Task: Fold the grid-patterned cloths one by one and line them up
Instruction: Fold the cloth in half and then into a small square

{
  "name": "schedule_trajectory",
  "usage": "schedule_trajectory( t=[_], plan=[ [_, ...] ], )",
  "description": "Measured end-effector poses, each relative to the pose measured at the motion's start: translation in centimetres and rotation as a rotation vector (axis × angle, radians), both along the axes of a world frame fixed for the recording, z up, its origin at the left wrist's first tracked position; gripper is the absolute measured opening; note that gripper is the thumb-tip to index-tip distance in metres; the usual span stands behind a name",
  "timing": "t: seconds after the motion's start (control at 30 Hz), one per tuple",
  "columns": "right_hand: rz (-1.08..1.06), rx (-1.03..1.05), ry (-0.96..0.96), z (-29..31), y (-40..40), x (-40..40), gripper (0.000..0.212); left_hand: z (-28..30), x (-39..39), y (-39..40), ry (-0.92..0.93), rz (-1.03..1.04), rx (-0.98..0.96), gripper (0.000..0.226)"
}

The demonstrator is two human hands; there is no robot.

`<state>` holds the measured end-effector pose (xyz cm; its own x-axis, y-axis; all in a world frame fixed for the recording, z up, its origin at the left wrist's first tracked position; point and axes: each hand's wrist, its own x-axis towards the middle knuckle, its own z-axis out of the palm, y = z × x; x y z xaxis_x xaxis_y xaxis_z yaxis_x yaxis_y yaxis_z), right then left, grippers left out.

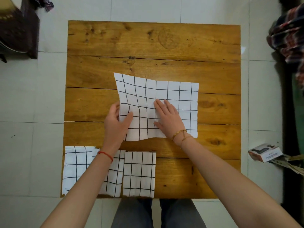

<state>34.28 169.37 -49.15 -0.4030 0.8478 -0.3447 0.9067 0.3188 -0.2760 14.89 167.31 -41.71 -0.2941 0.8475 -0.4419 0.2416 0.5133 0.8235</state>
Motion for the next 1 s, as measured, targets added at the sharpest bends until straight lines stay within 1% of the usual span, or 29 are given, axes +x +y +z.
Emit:
schedule_trajectory(
  t=[0.07,0.13,0.2,0.27,0.33,0.37,0.47,0.53,0.6,0.63,0.7,0.73,0.77,0.83,0.93,1.0],
  plan=[
    [0.014,0.024,0.015,-0.2,0.0,-1.4,0.08,1.1,-0.2,0.0,0.0,-0.094,0.041,0.044],
    [0.041,0.029,0.025,-0.2,-0.1,-2.7,0.079,2.0,0.2,0.0,0.034,-0.204,0.083,0.038],
    [0.056,0.019,0.031,-0.5,0.0,-3.7,0.077,2.4,1.0,0.0,0.076,-0.294,0.083,0.034],
    [0.069,0.027,0.045,-1.0,0.6,-4.2,0.072,2.2,2.0,0.2,0.116,-0.354,0.077,0.034],
    [0.092,0.101,0.073,-1.3,1.0,-4.1,0.064,1.5,3.2,0.4,0.153,-0.418,0.091,0.039],
    [0.027,0.131,0.158,-1.1,1.2,-3.5,0.059,1.0,3.8,0.4,0.168,-0.445,0.1,0.043],
    [-0.38,0.129,0.415,1.0,0.8,-0.4,0.038,-0.1,5.8,0.6,0.212,-0.468,0.098,0.055],
    [-0.651,0.0,0.513,2.4,0.7,1.6,0.027,-0.6,7.2,0.7,0.222,-0.46,0.094,0.055],
    [-0.865,-0.193,0.643,3.4,0.9,3.0,0.029,-1.2,8.4,0.8,0.198,-0.444,0.061,0.056],
    [-0.915,-0.259,0.689,3.8,1.1,3.5,0.034,-1.4,8.9,0.8,0.166,-0.442,0.048,0.058],
    [-0.923,-0.325,0.668,4.3,1.3,4.4,0.048,-1.8,9.6,0.6,0.093,-0.461,0.033,0.063],
    [-0.906,-0.338,0.628,4.6,1.4,4.6,0.054,-1.9,9.8,0.4,0.075,-0.486,0.024,0.066],
    [-0.888,-0.343,0.584,4.6,1.5,4.7,0.055,-1.9,9.8,0.2,0.094,-0.518,0.024,0.068],
    [-0.868,-0.339,0.5,4.1,1.9,4.9,0.048,-2.1,9.3,-0.3,0.207,-0.561,0.073,0.064],
    [-0.86,-0.265,0.372,3.3,2.7,4.9,0.038,-2.6,7.4,-0.7,0.379,-0.555,0.166,0.055],
    [-0.873,-0.225,0.312,3.0,3.2,5.1,0.033,-3.3,5.8,-0.8,0.506,-0.589,0.136,0.057]
  ],
)
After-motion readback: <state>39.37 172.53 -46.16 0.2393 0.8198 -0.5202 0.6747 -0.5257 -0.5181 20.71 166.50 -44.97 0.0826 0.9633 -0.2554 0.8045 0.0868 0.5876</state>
